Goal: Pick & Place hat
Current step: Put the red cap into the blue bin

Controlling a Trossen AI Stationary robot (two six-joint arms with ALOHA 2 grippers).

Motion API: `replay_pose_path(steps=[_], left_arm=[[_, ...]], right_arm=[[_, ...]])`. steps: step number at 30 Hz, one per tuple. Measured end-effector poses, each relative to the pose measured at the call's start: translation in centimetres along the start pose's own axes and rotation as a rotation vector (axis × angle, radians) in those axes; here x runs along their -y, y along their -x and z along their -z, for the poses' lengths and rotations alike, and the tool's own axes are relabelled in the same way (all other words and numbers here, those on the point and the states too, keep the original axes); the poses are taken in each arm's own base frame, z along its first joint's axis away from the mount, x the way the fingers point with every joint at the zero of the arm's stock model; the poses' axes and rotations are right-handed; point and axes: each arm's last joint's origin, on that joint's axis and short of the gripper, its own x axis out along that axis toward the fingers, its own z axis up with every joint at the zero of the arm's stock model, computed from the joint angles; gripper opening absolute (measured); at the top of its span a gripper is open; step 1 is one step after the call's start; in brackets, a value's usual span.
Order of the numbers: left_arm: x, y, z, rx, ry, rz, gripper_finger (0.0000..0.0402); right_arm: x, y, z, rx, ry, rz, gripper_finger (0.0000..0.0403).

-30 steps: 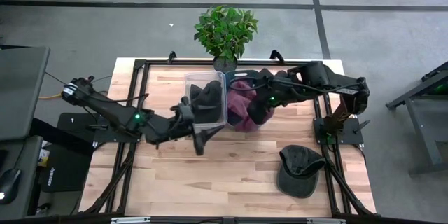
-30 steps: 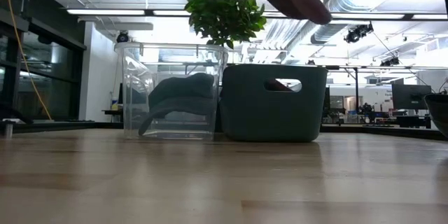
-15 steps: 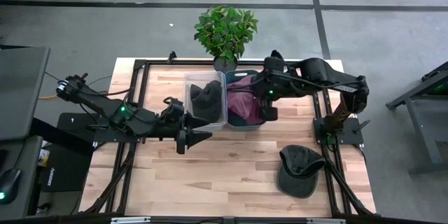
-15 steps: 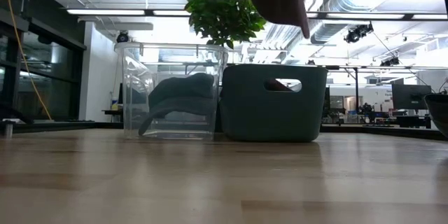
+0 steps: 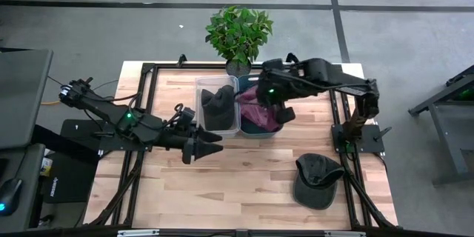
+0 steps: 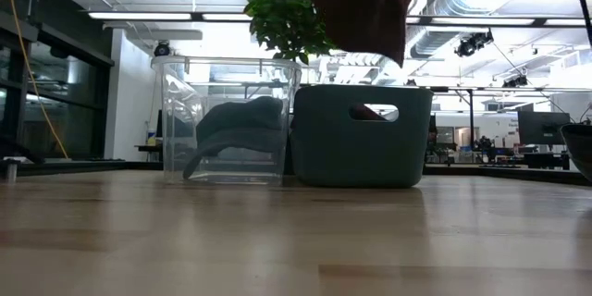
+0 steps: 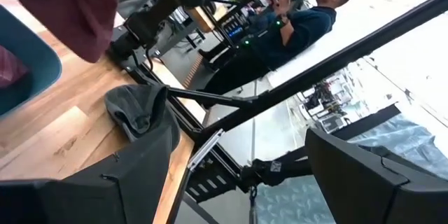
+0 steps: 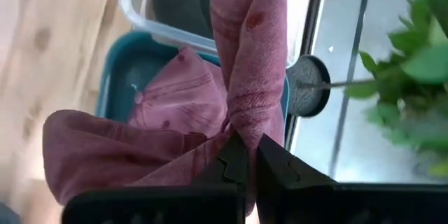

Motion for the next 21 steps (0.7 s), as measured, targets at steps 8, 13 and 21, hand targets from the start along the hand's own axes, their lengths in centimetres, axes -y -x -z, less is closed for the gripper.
replay_pose_path(steps=[8, 13, 21], left_arm=[[0.0, 0.0, 0.0, 0.0, 0.038, -0.001, 0.0311], [-0.1, 0.0, 0.0, -0.003, 0.05, -0.007, 0.0311], [-0.1, 0.0, 0.1, -0.005, 0.049, -0.011, 0.0311]], right_arm=[[-0.2, -3.7, -1.6, -0.13, 0.229, 0.065, 0.0], [-0.3, -5.2, -2.1, -0.203, 0.324, 0.1, 0.0], [-0.4, -5.3, -2.1, -0.222, 0.354, 0.127, 0.0]])
